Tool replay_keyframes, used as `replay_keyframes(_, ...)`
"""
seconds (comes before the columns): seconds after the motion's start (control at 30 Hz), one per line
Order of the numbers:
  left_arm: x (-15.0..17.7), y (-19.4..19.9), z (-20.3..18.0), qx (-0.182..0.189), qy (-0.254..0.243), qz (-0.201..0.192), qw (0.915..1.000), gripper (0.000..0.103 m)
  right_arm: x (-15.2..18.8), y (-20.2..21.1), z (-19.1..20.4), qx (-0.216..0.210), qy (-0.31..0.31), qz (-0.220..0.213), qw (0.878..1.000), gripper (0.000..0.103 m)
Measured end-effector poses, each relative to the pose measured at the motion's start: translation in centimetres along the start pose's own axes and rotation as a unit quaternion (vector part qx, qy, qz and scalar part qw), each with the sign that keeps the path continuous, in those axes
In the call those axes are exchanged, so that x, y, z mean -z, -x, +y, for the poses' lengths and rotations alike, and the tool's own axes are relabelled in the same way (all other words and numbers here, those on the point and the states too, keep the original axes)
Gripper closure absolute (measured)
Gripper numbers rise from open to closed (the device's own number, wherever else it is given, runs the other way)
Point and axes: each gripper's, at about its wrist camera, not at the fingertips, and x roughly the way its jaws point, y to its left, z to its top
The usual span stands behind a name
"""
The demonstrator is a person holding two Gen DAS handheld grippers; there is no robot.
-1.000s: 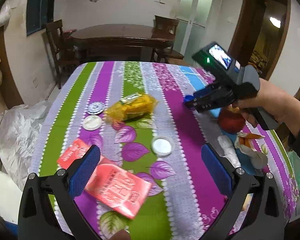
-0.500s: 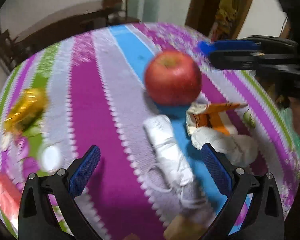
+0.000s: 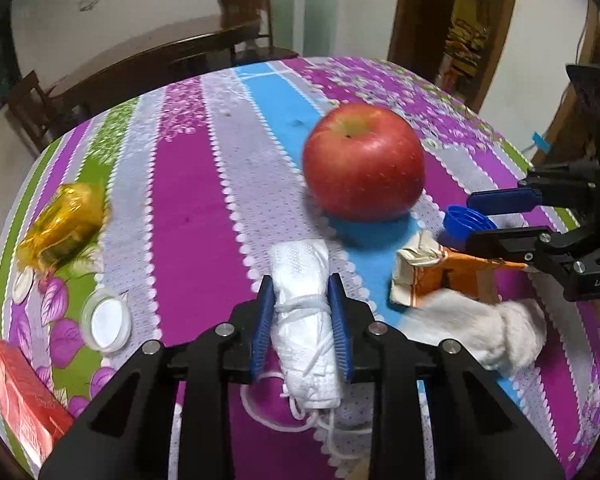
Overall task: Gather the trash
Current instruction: 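Grasp the white folded mask with the left tool while the right tool holds the blue cap, then carry the white mask and blue cap over the green basin and open both tools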
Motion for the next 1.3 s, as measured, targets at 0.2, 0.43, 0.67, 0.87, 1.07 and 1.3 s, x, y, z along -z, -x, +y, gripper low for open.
replay_keyframes(0.2,0.5,2.9,0.9,0.005,0.033,-0.046,0.9984,0.078,0.1,3.7,0.0,-0.003,-0.009,-0.058,0.998,0.061)
replay_keyframes(0.43,1.3,7.2,0.0,-0.004,0.060,-0.118,0.9911,0.078,2.9,8.2,4.2,0.088,0.032,-0.120,0.988,0.061)
replay_keyframes(0.67,3.3,11.7,-5.1,-0.008,0.036,-0.177,0.9836,0.078,6.5,13.1,8.3,0.129,0.036,-0.185,0.974,0.061)
replay_keyframes(0.87,4.3,14.5,-9.6,0.008,0.009,-0.200,0.9797,0.078,10.0,18.7,9.0,0.159,0.017,-0.219,0.963,0.061)
replay_keyframes(1.07,4.1,15.4,-15.9,0.050,-0.027,-0.204,0.9773,0.078,14.1,24.5,7.2,0.202,-0.025,-0.230,0.952,0.061)
replay_keyframes(1.3,3.3,16.2,-22.9,0.099,-0.069,-0.213,0.9695,0.078,19.5,31.3,3.5,0.264,-0.063,-0.232,0.934,0.061)
